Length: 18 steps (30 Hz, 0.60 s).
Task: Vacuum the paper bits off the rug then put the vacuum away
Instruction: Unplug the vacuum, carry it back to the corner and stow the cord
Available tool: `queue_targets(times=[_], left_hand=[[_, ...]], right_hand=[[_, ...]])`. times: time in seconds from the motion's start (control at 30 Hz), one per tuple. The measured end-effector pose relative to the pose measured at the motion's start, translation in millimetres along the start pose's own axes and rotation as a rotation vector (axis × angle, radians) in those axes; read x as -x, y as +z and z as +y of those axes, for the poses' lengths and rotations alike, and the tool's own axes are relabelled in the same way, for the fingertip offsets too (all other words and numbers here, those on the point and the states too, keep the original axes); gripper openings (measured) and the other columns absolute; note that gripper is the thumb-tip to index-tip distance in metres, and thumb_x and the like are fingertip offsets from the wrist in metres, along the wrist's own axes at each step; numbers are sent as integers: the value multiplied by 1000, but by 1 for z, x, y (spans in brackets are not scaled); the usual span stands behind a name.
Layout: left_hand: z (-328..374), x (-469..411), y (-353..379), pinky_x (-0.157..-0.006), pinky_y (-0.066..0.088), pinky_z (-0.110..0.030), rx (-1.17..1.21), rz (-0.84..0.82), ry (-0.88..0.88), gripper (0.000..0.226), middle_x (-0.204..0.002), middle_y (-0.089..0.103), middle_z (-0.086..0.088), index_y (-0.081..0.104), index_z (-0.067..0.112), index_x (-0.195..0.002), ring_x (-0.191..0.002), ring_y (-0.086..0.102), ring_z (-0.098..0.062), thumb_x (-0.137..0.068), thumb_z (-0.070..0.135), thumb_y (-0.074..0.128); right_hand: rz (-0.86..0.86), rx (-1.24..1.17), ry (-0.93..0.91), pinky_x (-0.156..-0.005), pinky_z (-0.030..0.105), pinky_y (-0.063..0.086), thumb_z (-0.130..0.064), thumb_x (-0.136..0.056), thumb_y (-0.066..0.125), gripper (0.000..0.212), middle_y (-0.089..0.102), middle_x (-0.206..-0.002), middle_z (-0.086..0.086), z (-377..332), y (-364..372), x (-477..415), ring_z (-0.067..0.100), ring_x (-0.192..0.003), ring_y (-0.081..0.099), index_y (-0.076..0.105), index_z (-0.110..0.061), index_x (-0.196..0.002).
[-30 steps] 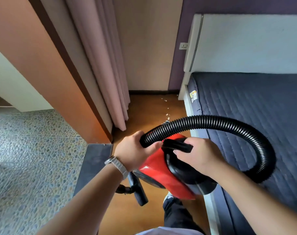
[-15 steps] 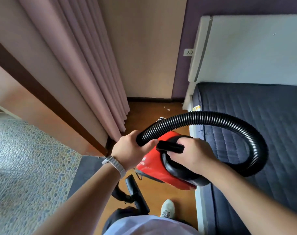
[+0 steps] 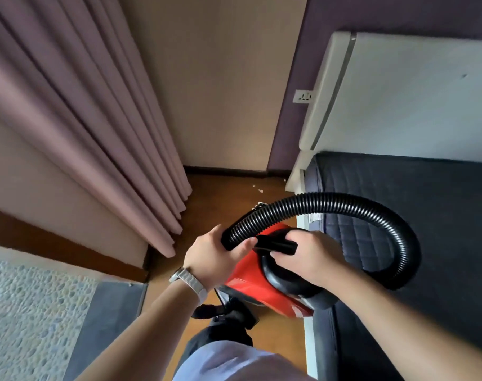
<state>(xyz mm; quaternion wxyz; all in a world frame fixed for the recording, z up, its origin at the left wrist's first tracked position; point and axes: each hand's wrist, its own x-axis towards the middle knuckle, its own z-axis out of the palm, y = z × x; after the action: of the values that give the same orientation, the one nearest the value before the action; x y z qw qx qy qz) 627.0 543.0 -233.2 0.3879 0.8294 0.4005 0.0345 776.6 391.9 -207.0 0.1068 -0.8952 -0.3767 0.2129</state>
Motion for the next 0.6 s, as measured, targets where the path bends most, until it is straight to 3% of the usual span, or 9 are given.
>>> queue_targets(times=[0.13, 0.3, 0.47, 0.6], left_hand=[[5, -83, 6, -50, 37, -25, 20, -50, -47, 44, -62, 58, 8, 47, 33, -72, -59, 59, -11, -75, 74, 62], [4, -176, 19, -58, 51, -31, 22, -114, -130, 47, -68, 64, 8, 54, 30, -80, -67, 64, -13, -75, 76, 60], [-4, -254, 53, -56, 50, -29, 34, -137, -209, 47, -70, 64, 8, 59, 30, -88, -66, 62, -11, -75, 76, 59], [-20, -321, 96, -47, 37, -24, 5, -157, -311, 51, -59, 58, 8, 57, 28, -77, -52, 56, -11, -75, 79, 56]], right_hand=[[-42, 28, 24, -51, 14, 30, -59, -80, 64, 35, 65, -77, -9, 9, 1, -81, 12, -69, 54, 65, -25, -86], [-38, 12, -2, -63, 29, 43, -58, -79, 66, 37, 65, -75, -6, 32, 10, -178, 16, -76, 64, 64, -21, -82], [-76, -19, -76, -56, 24, 32, -55, -78, 69, 34, 43, -56, -13, 64, 31, -270, 12, -61, 50, 47, -31, -69], [-101, 14, -119, -50, 20, 26, -57, -77, 69, 39, 50, -57, -7, 102, 72, -347, 16, -60, 55, 55, -21, -69]])
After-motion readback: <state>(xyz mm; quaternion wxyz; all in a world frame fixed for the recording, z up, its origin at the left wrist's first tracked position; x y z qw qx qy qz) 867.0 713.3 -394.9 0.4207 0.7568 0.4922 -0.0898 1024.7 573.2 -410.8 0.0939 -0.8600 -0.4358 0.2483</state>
